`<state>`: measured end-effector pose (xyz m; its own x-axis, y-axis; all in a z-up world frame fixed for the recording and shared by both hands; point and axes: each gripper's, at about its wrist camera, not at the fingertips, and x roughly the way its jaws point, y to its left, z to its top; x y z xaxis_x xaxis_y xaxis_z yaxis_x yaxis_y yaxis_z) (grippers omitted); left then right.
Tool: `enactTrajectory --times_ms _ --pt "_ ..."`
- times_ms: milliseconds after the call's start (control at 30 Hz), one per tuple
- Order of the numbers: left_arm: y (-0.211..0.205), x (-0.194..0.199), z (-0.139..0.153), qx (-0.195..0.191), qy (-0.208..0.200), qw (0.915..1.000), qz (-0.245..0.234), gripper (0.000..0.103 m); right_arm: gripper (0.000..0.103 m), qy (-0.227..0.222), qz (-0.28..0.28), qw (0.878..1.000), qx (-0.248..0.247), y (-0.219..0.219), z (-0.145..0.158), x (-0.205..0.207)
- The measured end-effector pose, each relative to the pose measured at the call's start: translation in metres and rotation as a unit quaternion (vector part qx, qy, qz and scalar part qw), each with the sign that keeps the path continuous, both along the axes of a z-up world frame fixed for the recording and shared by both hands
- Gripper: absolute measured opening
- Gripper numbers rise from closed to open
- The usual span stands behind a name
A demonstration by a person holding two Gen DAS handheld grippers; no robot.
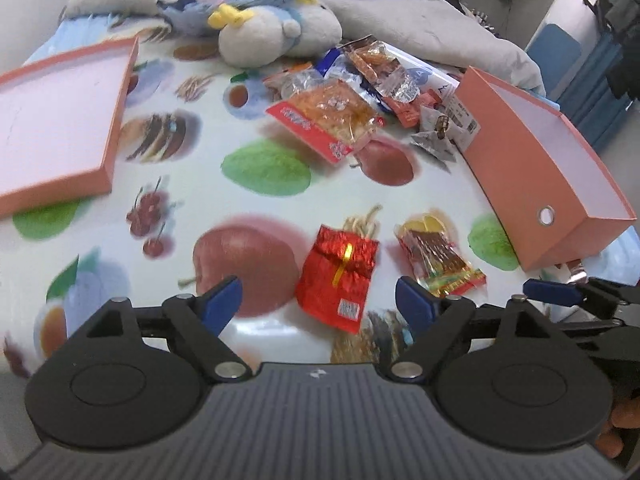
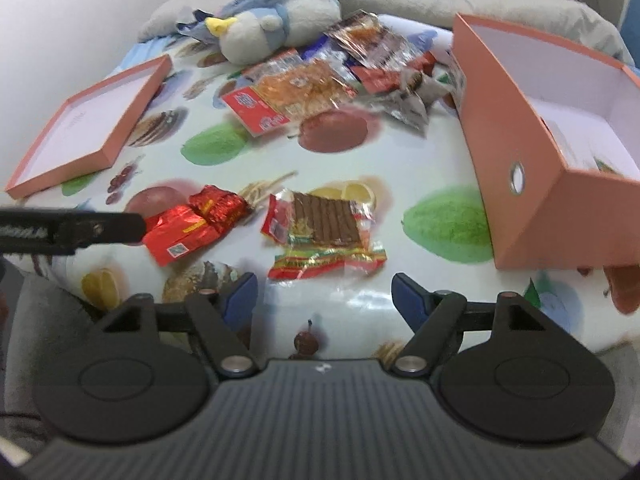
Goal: Organize snacks
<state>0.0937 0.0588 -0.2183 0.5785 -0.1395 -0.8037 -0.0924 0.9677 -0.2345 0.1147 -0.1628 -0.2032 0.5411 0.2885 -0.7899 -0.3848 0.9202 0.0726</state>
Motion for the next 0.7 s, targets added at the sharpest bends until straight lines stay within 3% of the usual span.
enactTrajectory --times_ms 167,300,700 --pt "-0.005 0.027 -0.007 0.000 0.003 0.9998 -0.018 0.087 0.076 -0.018 0.009 1.000 -0.011 0.007 -0.006 0.015" --pt "-0.013 0.049 -0.017 0.014 0.020 0.9991 -0.033 0.087 0.076 -0.009 0.018 0.999 -0.026 0.012 -0.020 0.031" --pt "-0.031 0.083 -0.043 0.008 0.044 0.9938 -0.101 0.087 0.077 0.007 0.069 0.996 -0.055 0.028 -0.042 0.055"
